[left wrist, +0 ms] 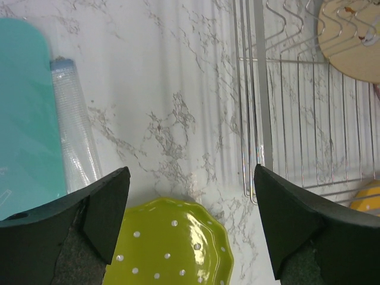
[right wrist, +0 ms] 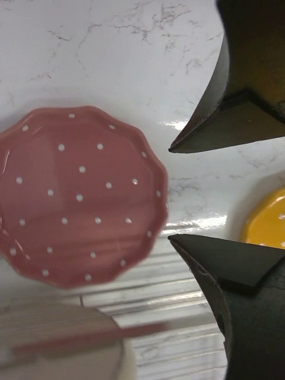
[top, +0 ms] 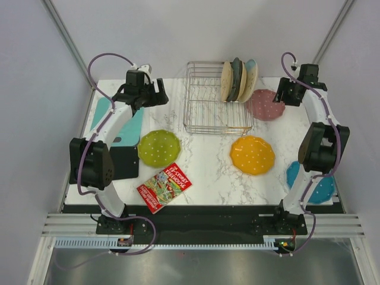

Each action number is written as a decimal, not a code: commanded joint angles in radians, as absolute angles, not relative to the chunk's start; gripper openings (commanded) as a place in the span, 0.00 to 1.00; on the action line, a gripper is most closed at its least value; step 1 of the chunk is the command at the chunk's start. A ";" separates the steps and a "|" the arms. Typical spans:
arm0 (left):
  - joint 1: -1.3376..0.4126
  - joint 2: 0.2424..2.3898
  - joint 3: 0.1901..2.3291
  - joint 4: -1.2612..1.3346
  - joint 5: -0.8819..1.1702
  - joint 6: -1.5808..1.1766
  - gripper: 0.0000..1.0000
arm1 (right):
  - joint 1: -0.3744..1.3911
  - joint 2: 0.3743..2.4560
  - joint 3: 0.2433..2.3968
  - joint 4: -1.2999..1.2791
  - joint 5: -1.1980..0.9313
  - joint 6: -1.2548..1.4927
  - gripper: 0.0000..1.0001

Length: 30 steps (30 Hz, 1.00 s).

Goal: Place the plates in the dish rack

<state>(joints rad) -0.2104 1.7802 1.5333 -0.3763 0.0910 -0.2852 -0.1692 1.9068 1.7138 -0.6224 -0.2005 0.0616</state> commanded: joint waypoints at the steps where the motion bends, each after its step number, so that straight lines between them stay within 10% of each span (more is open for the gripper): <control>1: -0.221 1.703 1.464 -0.391 0.135 -0.224 0.92 | -0.210 2.089 1.850 -0.592 -0.239 0.156 0.63; 25: -0.245 1.743 1.370 -0.420 0.012 0.087 0.92 | -0.304 2.499 2.149 -0.540 -0.288 0.190 0.59; 30: -0.259 1.761 1.381 -0.419 0.002 0.110 0.92 | -0.304 2.536 2.141 -0.531 -0.325 0.207 0.35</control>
<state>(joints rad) -0.2447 1.7439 1.3415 -0.4213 0.0277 0.0425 -0.3050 2.4874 2.1273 -0.5381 -0.2890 0.1829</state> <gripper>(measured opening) 0.921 0.433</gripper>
